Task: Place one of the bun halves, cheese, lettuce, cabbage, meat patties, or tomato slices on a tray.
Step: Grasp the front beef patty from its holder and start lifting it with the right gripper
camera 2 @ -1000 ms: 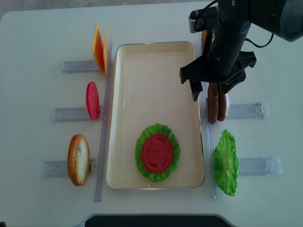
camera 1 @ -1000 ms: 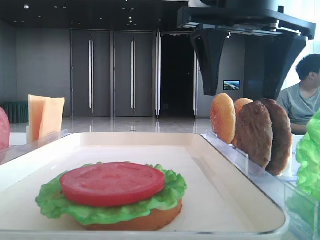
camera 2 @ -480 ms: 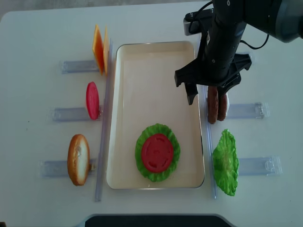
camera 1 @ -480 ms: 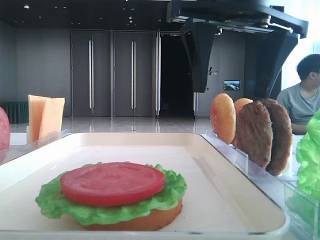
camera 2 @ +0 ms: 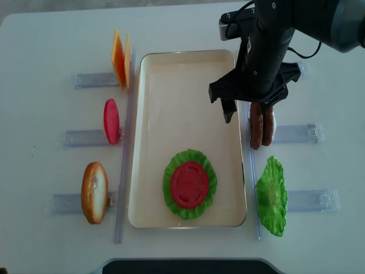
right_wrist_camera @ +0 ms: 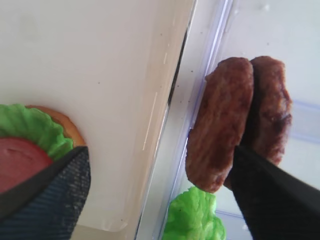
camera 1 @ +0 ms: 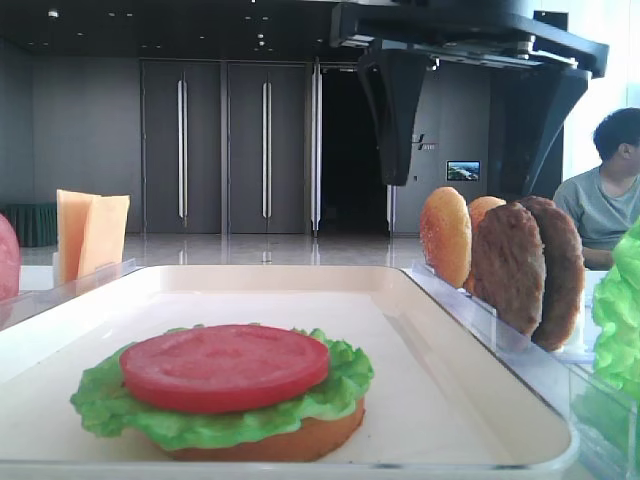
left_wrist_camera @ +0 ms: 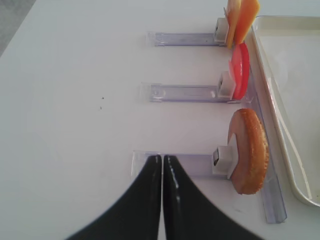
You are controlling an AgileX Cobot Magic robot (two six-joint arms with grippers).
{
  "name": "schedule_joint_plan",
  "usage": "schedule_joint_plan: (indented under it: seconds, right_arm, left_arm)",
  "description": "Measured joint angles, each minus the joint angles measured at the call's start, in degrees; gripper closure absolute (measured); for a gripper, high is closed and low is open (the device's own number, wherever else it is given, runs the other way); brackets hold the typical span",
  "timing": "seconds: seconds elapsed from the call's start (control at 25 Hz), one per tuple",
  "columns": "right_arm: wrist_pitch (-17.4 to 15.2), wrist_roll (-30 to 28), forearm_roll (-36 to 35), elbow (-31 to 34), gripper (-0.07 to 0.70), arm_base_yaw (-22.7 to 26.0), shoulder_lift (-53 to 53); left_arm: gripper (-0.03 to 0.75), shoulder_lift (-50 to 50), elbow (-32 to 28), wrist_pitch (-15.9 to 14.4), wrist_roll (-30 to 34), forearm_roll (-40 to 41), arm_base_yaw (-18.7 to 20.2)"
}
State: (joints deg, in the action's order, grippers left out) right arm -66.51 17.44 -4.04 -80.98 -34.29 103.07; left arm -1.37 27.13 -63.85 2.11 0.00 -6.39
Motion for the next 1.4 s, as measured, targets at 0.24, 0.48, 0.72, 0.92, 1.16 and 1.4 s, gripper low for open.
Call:
schedule_joint_plan:
  seconds: [0.24,0.48,0.72,0.92,1.16,1.4]
  right_arm:
    - [0.0,-0.06,0.02,0.0,0.082,0.07,0.0]
    - [0.0,-0.36,-0.04,0.0,0.082,0.07,0.0]
    - [0.0,-0.62,-0.1,0.0,0.082,0.07,0.0]
    - [0.0,-0.67,-0.22,0.0,0.082,0.11,0.0]
    - [0.0,-0.78,-0.65,0.0,0.082,0.11,0.0]
    - [-0.05,-0.83,-0.7,0.0,0.082,0.11,0.0]
  left_arm:
    - [0.722,0.0,0.0,0.0,0.0,0.0,0.0]
    - [0.722,0.0,0.0,0.0,0.0,0.0,0.0]
    - [0.722,0.0,0.0,0.0,0.0,0.0,0.0]
    - [0.722,0.0,0.0,0.0,0.0,0.0,0.0]
    - [0.722,0.0,0.0,0.0,0.0,0.0,0.0]
    - [0.722,0.0,0.0,0.0,0.0,0.0,0.0]
